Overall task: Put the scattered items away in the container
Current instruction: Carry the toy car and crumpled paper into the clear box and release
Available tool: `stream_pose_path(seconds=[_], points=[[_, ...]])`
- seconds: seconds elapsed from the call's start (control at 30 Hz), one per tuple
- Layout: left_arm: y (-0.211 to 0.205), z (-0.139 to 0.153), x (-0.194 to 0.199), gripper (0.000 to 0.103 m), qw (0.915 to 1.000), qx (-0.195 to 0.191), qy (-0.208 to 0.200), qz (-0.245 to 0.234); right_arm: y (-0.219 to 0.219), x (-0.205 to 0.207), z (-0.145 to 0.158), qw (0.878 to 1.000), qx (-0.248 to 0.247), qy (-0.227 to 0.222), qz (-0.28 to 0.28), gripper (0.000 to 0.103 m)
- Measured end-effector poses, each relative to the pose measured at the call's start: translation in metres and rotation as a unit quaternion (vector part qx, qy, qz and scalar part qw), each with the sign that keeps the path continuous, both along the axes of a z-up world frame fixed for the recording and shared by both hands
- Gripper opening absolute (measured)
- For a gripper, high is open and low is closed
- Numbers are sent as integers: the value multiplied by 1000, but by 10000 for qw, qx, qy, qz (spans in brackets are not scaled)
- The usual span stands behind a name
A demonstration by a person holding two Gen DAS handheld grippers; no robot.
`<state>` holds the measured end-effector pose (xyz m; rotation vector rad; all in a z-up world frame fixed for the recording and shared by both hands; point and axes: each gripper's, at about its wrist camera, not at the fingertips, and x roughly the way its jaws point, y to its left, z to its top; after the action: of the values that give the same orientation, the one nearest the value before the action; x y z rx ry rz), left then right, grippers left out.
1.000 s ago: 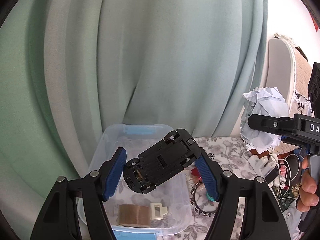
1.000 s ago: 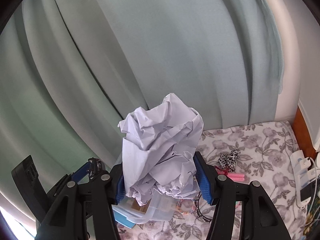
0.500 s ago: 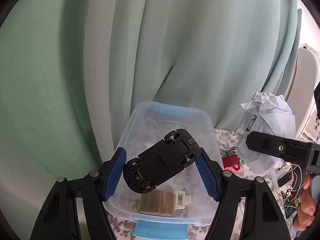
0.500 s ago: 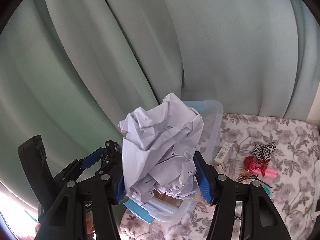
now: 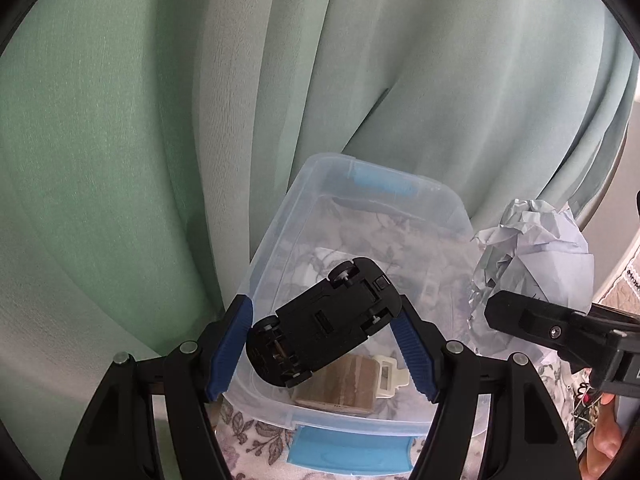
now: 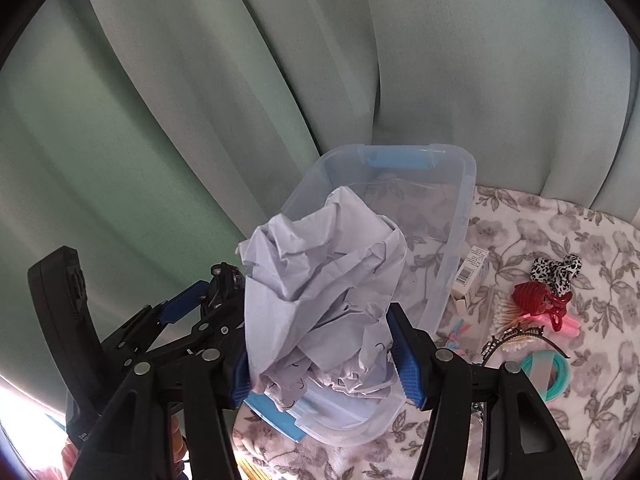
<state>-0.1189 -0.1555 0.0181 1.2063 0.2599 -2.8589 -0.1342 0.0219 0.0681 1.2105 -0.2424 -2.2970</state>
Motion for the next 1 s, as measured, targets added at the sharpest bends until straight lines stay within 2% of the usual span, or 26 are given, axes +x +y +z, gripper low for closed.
stream_pose_path(seconds=[0.2, 0.33, 0.47, 0.53, 0.63, 0.73, 0.83, 1.0], points=[[-5, -10, -4, 72, 9996, 123, -226, 98, -8, -2, -8, 9998, 200, -45, 11, 66], [-1, -11, -7, 74, 9996, 163, -235, 47, -8, -4, -10, 9998, 174, 16, 49, 81], [-2, -14, -1, 82, 9995, 197, -248, 27, -8, -3, -10, 9998, 174, 22, 4, 91], [0, -12, -2, 83, 9995, 182, -273, 30, -6, -3, -8, 9999, 159, 38, -10, 99], [2, -12, -2, 89, 9996, 121, -272, 33, -3, -3, -7, 9999, 138, 51, -45, 100], [3, -8, 1, 91, 9997, 89, -215, -6, 1, -5, -9, 9999, 111, 71, -84, 103], [5, -1, 5, 99, 9999, 90, -138, -28, 6, -3, -6, 9998, 99, 109, -112, 103], [6, 2, 6, 103, 9999, 140, -62, -27, 14, 1, -1, 9994, 95, 247, -244, 103]])
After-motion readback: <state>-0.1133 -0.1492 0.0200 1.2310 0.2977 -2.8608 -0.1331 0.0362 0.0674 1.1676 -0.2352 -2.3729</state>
